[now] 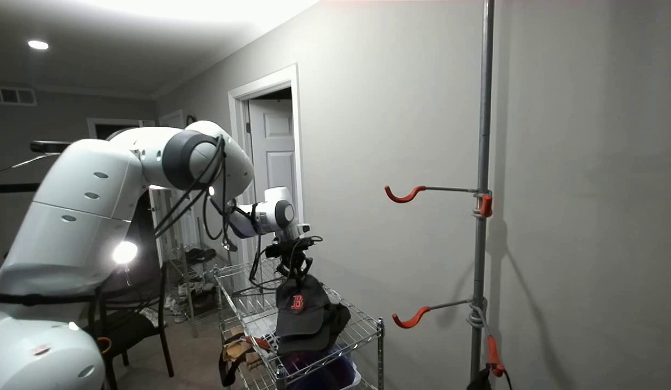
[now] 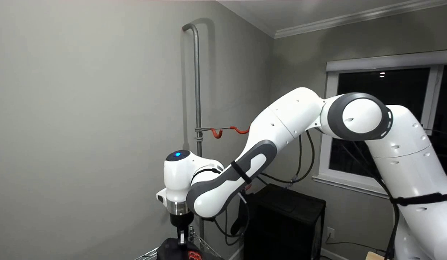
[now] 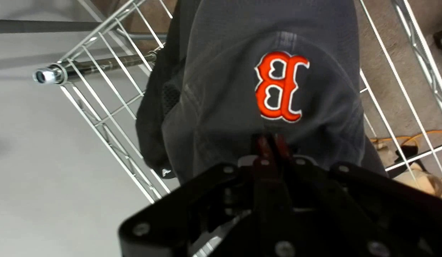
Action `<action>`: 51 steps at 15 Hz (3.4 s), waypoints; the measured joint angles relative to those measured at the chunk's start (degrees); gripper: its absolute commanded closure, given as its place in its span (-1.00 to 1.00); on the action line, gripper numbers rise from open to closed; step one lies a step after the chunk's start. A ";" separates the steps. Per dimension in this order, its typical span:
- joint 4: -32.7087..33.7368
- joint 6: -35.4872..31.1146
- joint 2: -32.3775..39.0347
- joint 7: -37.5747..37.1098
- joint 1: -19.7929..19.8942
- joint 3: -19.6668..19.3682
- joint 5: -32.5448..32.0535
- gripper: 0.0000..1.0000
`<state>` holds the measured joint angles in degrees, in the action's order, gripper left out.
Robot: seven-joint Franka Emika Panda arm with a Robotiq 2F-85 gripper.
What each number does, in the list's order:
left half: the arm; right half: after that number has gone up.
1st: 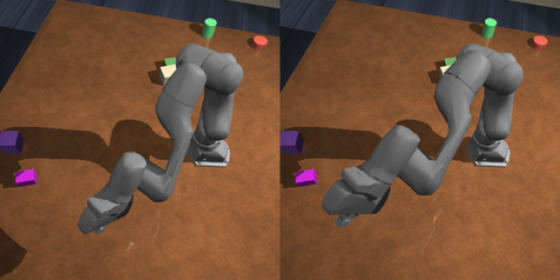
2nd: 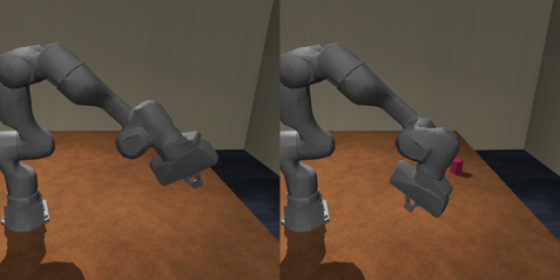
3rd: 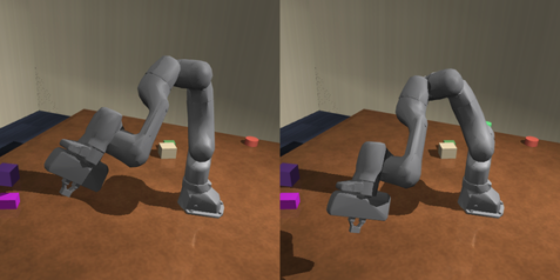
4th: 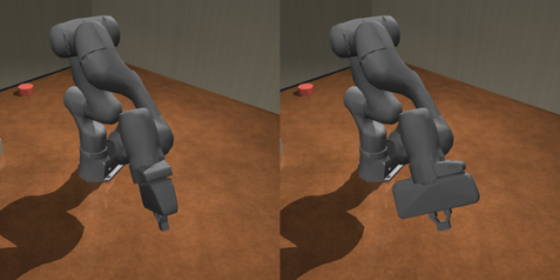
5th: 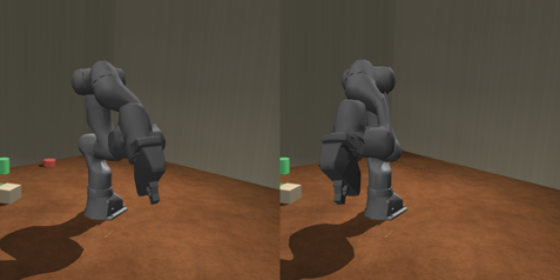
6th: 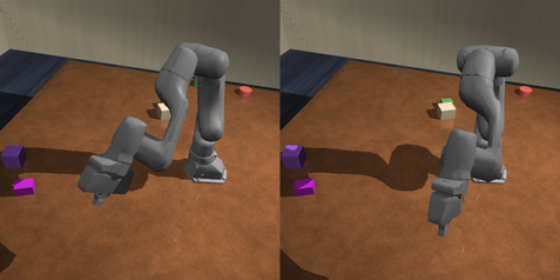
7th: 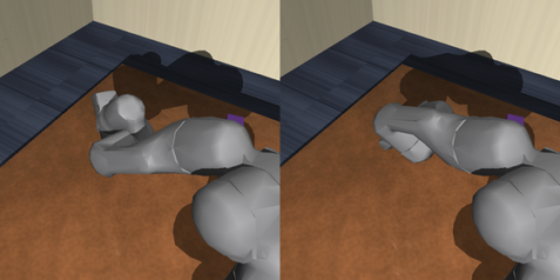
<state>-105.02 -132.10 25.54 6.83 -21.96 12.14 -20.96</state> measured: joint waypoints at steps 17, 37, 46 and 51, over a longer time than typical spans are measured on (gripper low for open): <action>-14.44 11.93 -31.72 -22.37 4.35 -1.53 -6.39 0.92; -13.04 2.73 -45.89 -23.15 28.07 -13.58 -6.68 0.92; -4.13 -17.28 -36.85 -23.12 32.53 -16.76 -6.29 0.92; 1.71 -19.71 -25.73 -19.38 32.42 -18.12 0.45 0.92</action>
<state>-103.31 -151.81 -0.19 -12.56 10.46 -5.98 -20.51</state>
